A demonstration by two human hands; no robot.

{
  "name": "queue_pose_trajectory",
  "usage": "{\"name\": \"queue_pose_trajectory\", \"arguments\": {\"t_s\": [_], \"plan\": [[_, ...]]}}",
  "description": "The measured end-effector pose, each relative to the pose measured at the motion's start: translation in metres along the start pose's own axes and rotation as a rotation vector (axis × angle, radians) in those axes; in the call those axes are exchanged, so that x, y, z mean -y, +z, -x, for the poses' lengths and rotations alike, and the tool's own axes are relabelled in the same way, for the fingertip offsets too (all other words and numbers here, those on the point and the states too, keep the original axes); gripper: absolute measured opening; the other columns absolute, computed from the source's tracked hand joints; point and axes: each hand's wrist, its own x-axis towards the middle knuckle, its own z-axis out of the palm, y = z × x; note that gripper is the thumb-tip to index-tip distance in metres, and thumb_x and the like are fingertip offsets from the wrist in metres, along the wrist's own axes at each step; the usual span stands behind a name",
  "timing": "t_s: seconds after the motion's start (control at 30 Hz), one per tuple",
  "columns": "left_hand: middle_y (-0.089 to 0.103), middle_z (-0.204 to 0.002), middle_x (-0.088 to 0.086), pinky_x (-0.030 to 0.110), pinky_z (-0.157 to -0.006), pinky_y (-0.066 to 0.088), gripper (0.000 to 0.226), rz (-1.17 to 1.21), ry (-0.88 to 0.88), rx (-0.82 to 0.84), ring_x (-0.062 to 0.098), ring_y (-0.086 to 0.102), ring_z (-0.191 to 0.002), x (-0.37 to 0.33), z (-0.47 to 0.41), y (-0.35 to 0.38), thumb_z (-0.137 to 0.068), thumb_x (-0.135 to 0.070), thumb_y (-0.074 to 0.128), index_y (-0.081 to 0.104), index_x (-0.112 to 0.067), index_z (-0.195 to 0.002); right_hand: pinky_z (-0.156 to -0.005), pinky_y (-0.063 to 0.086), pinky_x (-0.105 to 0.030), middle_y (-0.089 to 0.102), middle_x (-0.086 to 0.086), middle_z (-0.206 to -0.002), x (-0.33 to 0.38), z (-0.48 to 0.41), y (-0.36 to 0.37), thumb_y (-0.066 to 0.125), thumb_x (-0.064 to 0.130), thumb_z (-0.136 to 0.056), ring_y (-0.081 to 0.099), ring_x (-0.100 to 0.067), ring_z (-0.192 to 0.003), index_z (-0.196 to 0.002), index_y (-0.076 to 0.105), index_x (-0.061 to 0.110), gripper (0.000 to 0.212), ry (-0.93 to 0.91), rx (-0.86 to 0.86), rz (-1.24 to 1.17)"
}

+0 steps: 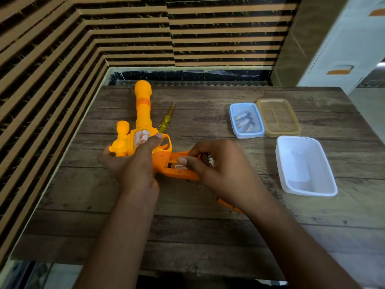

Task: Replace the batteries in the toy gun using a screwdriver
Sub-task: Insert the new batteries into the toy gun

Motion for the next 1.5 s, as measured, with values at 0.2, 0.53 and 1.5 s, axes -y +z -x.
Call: {"name": "queue_pose_trajectory", "arguments": {"t_s": [0.2,0.53,1.5], "plan": [[0.077,-0.118,0.001,0.051,-0.073,0.067,0.11,-0.015,0.026,-0.037,0.019,0.08,-0.096,-0.003,0.008,0.0,-0.039,-0.024,0.102,0.052,-0.022,-0.137,-0.058,0.042,-0.025,0.058,0.011,-0.064,-0.001,-0.001,-0.001,0.079,0.046,-0.086,0.056,-0.003,-0.063,-0.083,0.066,0.026,0.024,0.168,-0.162,-0.189],[0.075,-0.122,-0.018,0.034,-0.079,0.064,0.128,0.007,-0.039,0.064,0.0,0.076,-0.101,0.007,-0.007,-0.001,-0.023,-0.048,0.104,0.058,-0.029,-0.141,-0.048,0.029,-0.027,0.039,-0.003,-0.047,-0.004,-0.001,-0.006,0.085,0.054,-0.075,0.034,-0.013,-0.041,-0.09,0.07,-0.012,0.069,0.561,0.169,-0.455],[0.078,-0.117,-0.012,0.043,-0.08,0.066,0.113,-0.018,-0.01,-0.01,0.004,0.078,-0.096,0.007,-0.006,-0.002,-0.035,-0.035,0.104,0.056,-0.027,-0.138,-0.041,0.029,-0.021,0.066,-0.014,-0.068,-0.014,-0.008,-0.025,0.043,0.005,-0.107,0.046,-0.013,-0.05,-0.118,0.056,0.005,0.017,0.655,-0.07,-1.195]]}}
